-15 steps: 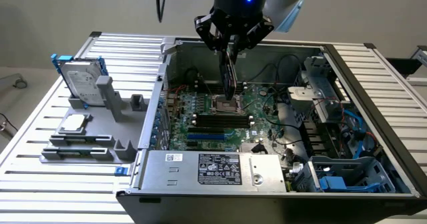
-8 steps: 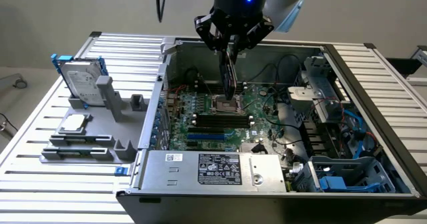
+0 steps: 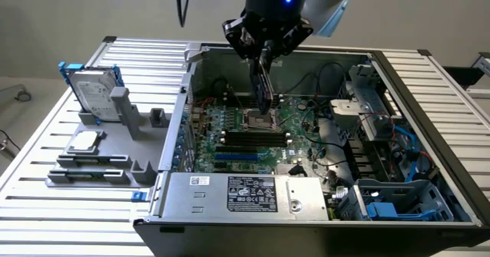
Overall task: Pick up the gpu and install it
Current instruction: 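Insert the gpu into the slot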
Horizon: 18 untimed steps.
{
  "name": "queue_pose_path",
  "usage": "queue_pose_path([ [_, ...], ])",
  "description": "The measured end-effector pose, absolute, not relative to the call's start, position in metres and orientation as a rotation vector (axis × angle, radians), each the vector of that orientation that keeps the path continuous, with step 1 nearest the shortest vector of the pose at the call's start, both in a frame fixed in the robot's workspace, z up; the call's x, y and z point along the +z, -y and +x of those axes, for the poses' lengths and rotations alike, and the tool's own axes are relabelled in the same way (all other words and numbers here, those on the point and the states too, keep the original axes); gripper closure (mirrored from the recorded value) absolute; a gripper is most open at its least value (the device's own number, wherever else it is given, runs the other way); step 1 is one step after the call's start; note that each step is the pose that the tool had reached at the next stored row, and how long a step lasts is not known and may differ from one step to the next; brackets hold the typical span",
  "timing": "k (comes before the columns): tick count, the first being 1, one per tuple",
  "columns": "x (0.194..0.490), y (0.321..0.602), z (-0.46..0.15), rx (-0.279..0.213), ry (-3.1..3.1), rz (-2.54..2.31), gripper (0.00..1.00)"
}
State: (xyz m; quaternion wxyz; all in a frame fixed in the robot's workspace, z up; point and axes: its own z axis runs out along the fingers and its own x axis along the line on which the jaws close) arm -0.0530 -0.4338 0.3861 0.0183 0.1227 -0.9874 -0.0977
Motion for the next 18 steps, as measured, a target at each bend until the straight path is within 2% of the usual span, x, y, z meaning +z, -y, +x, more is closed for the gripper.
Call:
queue_pose_path([
  [18,0.3844,0.4338,-0.053,-0.287,2.934,0.868,0.74],
])
